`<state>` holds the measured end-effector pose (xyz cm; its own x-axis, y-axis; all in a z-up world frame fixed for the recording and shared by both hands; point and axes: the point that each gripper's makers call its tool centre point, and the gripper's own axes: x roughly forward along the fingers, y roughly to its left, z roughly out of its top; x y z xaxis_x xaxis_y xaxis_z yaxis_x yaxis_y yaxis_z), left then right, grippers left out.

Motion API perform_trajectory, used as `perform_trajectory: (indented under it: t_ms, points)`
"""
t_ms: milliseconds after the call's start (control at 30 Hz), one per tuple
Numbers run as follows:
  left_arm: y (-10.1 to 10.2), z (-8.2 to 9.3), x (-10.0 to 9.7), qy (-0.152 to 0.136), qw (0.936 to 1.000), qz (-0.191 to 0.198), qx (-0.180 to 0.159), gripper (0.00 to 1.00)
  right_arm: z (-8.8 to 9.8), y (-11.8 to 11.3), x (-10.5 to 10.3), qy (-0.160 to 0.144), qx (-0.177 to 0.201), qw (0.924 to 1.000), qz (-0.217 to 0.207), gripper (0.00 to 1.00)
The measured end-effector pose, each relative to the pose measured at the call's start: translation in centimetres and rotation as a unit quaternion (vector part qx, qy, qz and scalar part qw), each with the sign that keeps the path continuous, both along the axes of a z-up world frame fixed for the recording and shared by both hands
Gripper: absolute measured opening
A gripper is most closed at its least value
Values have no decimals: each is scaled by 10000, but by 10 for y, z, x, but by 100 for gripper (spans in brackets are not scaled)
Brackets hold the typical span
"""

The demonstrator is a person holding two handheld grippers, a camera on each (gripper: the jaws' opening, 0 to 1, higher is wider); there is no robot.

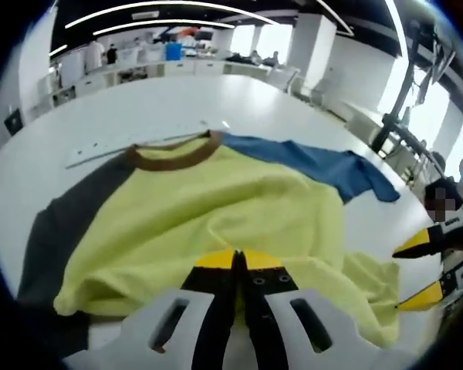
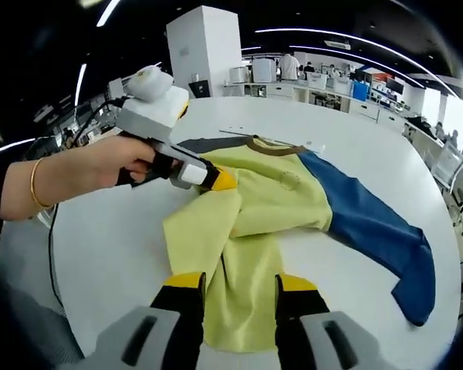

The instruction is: Fold the garment on the visible template until the final outline fits inside the template.

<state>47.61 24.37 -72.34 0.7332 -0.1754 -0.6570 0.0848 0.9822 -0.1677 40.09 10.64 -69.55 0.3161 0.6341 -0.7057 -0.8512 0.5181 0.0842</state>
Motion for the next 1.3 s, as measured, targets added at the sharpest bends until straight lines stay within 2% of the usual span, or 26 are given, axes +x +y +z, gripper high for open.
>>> perform_trajectory:
  t_ms: [100,200,400,633,700,767,900,1000,1100,1300]
  points:
    - [1,2,1,-100,9996,-105,237,0,-2,0,-2,37,-5,10000,-6,33]
    - [5,11,5,-392,9976,-174,544,6,-2,0,-3,43,-17,10000,-13,33]
    - [4,32,1,-681,9965,-243,412,18,-1,-2,-2,48,-12,10000,-68,34]
    - [13,47,-20,-740,9961,-290,379,22,-1,-7,-1,44,-48,9999,-110,34]
    - [13,46,-28,-646,9961,-413,438,21,-2,-9,0,55,-79,9999,-118,35]
    - [14,46,-34,-677,9948,-526,546,22,-3,-11,0,65,-94,9998,-133,35]
    - [14,43,-47,-601,9944,-682,547,23,-4,-15,0,81,-101,9998,-171,35]
    - [12,41,-52,-589,9943,-740,487,23,-5,-17,1,113,-80,9996,-231,35]
    - [4,37,-59,-584,9939,-883,312,23,-7,-21,2,157,-99,9994,-291,36]
    - [-12,29,-66,-578,9903,-1241,232,23,-13,-26,1,284,-142,9988,-363,39]
